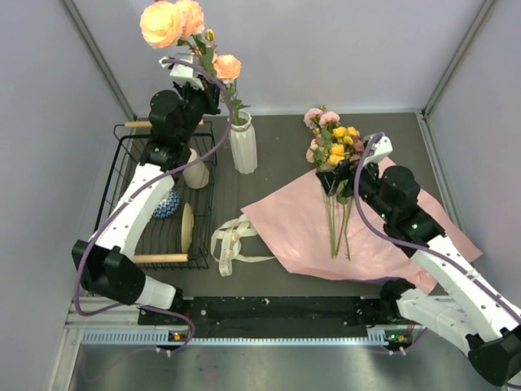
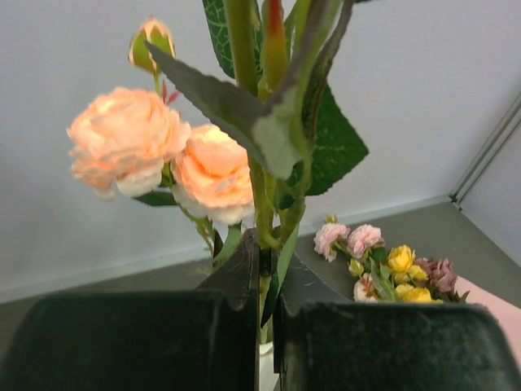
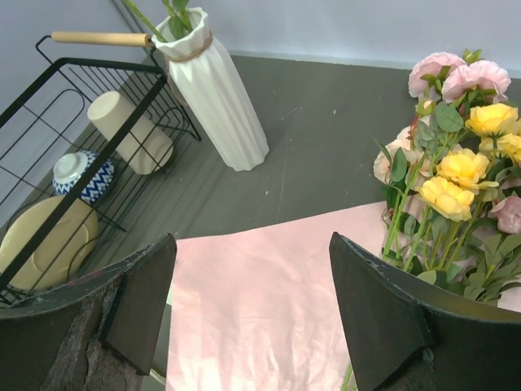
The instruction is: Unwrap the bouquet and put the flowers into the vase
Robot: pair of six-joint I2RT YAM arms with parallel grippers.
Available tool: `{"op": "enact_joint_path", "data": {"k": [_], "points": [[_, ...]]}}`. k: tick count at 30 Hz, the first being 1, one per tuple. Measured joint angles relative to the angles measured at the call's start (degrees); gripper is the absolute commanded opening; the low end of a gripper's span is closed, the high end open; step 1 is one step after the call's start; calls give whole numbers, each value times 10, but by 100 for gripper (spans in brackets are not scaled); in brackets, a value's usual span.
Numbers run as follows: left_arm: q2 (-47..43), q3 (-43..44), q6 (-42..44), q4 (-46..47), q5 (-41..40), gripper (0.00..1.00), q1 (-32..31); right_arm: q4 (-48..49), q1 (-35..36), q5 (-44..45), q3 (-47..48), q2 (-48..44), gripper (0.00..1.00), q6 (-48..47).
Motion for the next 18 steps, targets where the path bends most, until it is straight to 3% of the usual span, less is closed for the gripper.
{"op": "enact_joint_path", "data": {"k": [6,18], "points": [[13,-54,-11,45,-14,0,0,-11,0,0,0,9,77,1],[63,-80,-47,73,-46,0,0,-22,0,0,0,38,77,10]]}}
